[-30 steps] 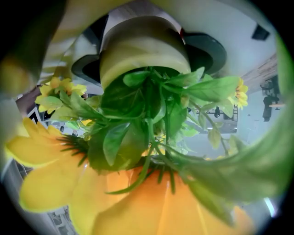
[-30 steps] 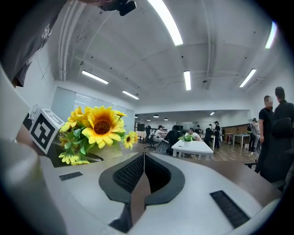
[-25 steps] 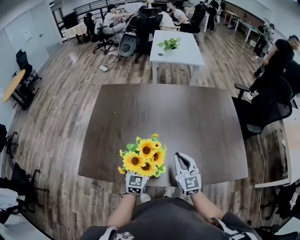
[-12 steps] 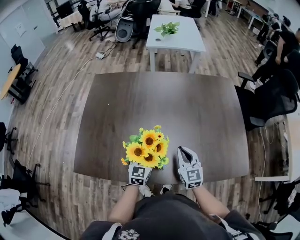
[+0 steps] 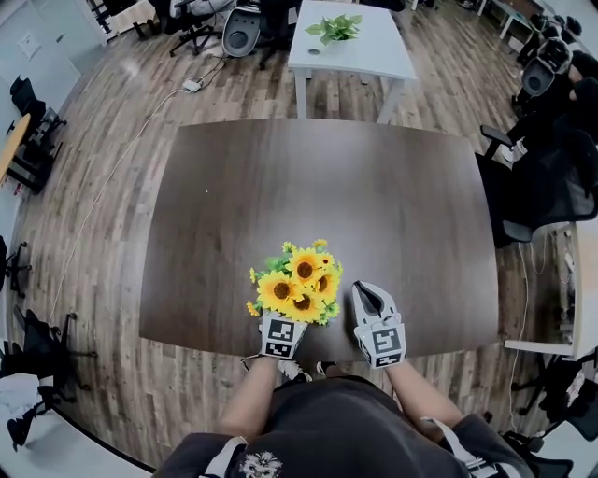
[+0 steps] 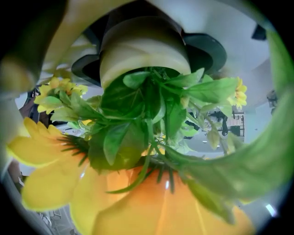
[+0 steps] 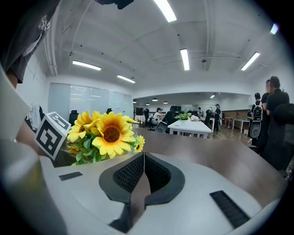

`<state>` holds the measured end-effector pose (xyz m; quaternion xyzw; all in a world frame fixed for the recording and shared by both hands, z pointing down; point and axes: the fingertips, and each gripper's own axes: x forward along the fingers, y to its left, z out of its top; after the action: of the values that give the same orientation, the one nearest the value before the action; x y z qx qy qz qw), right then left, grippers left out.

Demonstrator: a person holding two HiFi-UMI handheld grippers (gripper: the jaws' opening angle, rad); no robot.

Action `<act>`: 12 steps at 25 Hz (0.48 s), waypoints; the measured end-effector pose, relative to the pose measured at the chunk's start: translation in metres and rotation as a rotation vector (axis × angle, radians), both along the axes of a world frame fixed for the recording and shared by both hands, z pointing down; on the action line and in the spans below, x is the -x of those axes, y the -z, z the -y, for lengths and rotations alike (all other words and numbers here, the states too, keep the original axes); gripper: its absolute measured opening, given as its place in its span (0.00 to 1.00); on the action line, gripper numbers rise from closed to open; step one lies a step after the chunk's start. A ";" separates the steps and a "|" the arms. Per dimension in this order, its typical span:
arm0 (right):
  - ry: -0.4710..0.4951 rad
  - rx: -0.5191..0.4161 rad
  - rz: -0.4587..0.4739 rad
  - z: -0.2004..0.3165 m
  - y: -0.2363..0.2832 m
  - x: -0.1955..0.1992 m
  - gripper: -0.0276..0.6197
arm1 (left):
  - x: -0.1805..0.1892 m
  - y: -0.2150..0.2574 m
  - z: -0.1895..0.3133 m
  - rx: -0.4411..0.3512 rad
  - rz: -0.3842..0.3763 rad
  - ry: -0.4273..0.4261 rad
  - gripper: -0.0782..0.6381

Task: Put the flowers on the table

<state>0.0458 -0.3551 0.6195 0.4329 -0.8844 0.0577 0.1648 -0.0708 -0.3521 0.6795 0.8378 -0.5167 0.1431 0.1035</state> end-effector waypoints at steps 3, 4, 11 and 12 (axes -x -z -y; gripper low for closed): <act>-0.002 0.005 -0.007 0.001 -0.002 -0.001 0.08 | -0.006 -0.008 0.001 0.022 0.001 -0.023 0.86; -0.006 0.006 -0.009 0.001 -0.003 -0.001 0.08 | -0.007 -0.011 0.001 0.029 0.004 -0.025 0.86; -0.032 0.012 -0.010 0.003 -0.007 -0.011 0.08 | -0.009 -0.025 0.009 0.059 0.038 -0.016 0.86; -0.036 0.017 -0.005 0.003 -0.007 -0.012 0.08 | -0.009 -0.025 0.009 0.060 0.040 -0.016 0.86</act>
<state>0.0576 -0.3576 0.6264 0.4473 -0.8755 0.0670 0.1698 -0.0616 -0.3614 0.7047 0.8355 -0.5072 0.1759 0.1169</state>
